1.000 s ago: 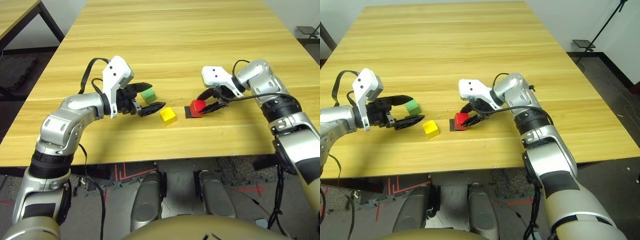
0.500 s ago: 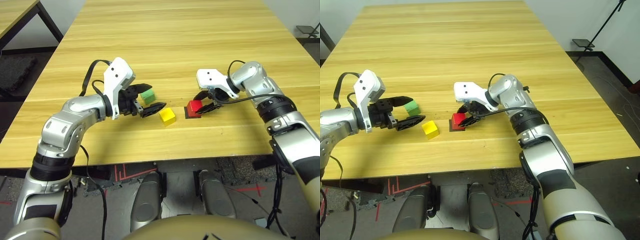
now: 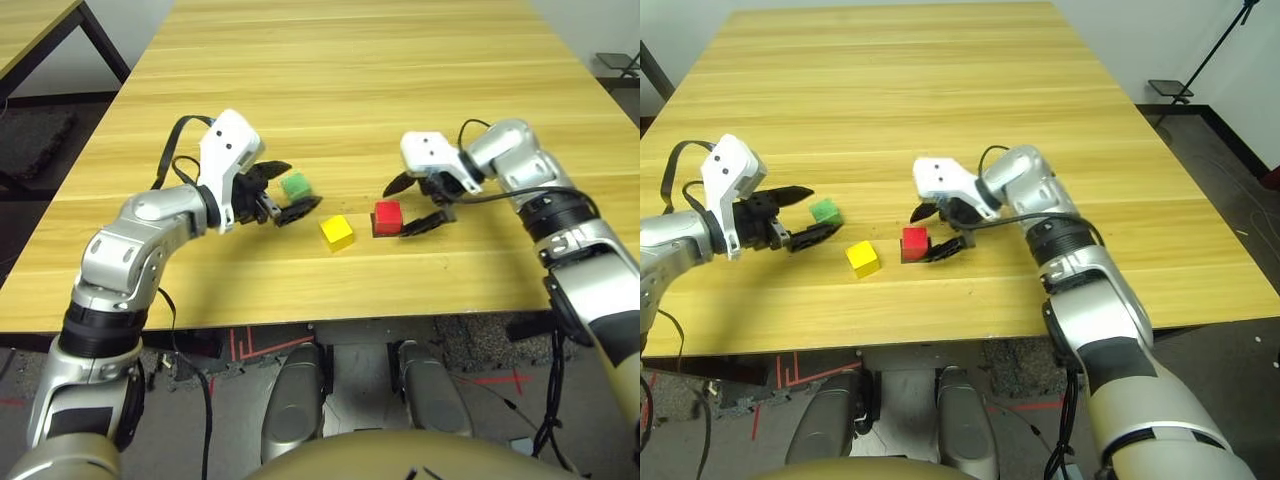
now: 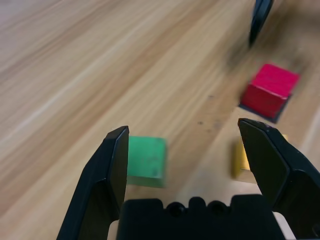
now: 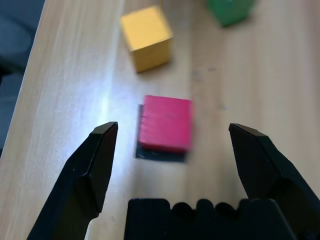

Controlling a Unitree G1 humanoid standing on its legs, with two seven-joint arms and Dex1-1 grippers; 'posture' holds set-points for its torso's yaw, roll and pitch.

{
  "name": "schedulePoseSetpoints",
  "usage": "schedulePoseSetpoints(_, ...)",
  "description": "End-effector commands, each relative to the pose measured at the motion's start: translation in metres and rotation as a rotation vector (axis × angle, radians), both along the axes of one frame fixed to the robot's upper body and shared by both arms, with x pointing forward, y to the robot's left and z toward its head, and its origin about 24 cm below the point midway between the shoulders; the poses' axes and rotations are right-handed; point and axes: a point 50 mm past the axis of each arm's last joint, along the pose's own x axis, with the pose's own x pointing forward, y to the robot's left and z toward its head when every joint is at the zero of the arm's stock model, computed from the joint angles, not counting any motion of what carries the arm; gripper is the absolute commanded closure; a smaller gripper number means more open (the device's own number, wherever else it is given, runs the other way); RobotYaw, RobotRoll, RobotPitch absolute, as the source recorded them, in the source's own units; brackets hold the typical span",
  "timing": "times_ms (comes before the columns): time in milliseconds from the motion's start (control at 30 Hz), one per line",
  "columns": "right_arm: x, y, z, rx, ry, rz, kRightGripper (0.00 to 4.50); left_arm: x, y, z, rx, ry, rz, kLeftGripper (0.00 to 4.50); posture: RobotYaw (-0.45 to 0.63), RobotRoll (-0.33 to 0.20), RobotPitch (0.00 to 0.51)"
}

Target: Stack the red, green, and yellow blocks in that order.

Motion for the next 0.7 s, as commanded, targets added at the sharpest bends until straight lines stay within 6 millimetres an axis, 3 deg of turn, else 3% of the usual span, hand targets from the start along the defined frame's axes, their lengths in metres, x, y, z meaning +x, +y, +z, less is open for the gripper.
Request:
schedulePoseSetpoints(33,-0.004,-0.026,0.021,0.143,0.03,-0.082,0.02,0.01,0.004,-0.006,0.081,0.004,-0.002,0.0,0.24,-0.17,0.087)
schedulePoseSetpoints(167,-0.017,-0.047,0.023,0.197,0.056,-0.117,0.02,0.02,0.002,-0.011,0.105,0.024,-0.051,0.0,0.19,-0.158,0.078)
schedulePoseSetpoints(300,-0.026,-0.055,0.023,0.222,0.073,-0.141,0.02,0.028,-0.003,-0.017,0.134,0.042,-0.108,0.0,0.15,-0.151,0.073)
schedulePoseSetpoints(533,-0.038,-0.052,0.026,0.277,0.061,-0.185,0.02,0.044,-0.003,-0.03,0.185,0.087,-0.147,0.0,0.08,-0.135,0.062)
schedulePoseSetpoints(700,-0.047,-0.05,0.027,0.304,0.063,-0.216,0.02,0.056,0.004,-0.033,0.218,0.094,-0.081,0.0,0.06,-0.125,0.057)
